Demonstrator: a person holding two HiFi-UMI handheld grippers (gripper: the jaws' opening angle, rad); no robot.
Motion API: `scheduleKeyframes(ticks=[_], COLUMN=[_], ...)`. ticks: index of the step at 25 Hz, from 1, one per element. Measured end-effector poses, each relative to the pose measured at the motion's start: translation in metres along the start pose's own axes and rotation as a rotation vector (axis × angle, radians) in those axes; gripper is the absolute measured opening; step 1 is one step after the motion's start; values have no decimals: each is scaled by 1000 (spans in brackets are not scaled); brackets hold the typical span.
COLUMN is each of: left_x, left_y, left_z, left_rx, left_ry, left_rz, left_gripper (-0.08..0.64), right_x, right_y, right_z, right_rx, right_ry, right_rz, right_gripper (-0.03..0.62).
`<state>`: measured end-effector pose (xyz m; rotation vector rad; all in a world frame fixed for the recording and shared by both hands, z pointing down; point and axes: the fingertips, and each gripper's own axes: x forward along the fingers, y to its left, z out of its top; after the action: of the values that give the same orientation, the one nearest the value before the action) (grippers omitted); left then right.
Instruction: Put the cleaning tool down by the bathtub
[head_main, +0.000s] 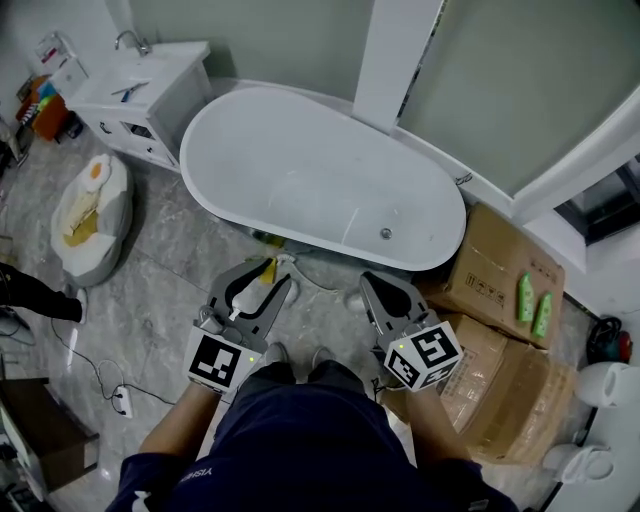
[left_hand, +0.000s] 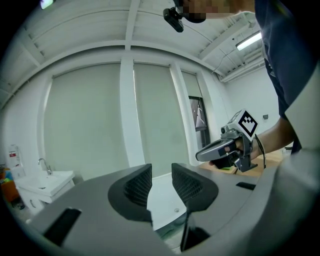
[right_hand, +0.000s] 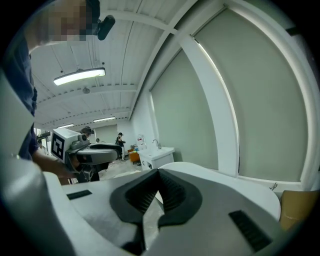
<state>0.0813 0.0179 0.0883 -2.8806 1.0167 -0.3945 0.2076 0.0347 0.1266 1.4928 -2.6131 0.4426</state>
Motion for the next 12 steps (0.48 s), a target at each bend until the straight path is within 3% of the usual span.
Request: scheduleKeyframes(ticks=[12], left_x=[-14], left_y=[24], left_z=[-5], left_rx=[-5], left_ry=[-31], left_rz=[-79], left_gripper=[87], right_x=[19], right_y=[31], right_z=[13], right_rx=[-6], right_ry=[-22], right_rz=[-73], right_gripper=[5])
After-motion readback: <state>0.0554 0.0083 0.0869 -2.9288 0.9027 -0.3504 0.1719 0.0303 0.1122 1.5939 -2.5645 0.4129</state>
